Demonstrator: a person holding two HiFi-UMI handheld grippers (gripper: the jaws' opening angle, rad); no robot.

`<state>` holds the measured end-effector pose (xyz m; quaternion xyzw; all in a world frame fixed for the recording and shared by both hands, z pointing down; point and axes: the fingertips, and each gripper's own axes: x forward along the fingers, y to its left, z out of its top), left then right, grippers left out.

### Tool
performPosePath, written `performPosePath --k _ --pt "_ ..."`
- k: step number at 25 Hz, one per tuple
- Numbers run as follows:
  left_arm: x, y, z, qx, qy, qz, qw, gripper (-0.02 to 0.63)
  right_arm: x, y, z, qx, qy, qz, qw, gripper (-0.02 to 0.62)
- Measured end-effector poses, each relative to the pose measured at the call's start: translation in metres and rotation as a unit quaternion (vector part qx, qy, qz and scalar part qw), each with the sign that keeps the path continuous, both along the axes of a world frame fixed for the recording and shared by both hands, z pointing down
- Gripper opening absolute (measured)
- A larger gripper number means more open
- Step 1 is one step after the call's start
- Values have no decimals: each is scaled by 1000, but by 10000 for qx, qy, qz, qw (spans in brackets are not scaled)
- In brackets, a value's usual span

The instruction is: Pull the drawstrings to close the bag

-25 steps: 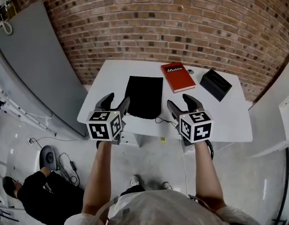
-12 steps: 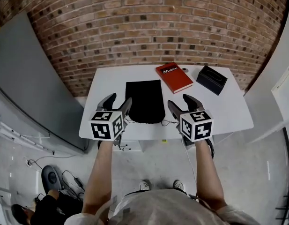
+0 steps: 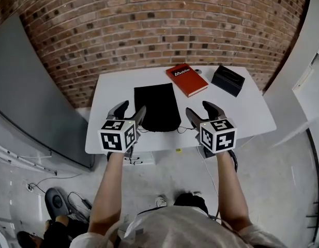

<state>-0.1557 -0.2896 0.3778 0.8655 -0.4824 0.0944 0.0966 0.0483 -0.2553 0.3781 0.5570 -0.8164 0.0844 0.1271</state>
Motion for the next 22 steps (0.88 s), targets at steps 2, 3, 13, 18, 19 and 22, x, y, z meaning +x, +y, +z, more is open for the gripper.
performPosePath --k 2,3,13,18,19,22 --pt "4 0 8 -50 -127 146 9998 265 3 1 6 -59 39 16 10000 272" --pt "5 0 13 -87 -195 224 9995 267 3 1 10 -99 70 11 9999 272" --pt "9 -1 66 -418 -868 912 9912 266 -4 -4 64 -621 474 -388 9962 272" --pt "9 4 108 -736 -1123 1188 9838 266 -9 -6 94 -911 605 -532 9926 272" --pt "10 6 115 -787 -1145 1222 9827 267 -10 -7 100 -960 647 -560 9917 272" --pt "11 7 136 -928 -1266 1293 9791 265 -10 -8 114 -1065 757 -652 9893 272"
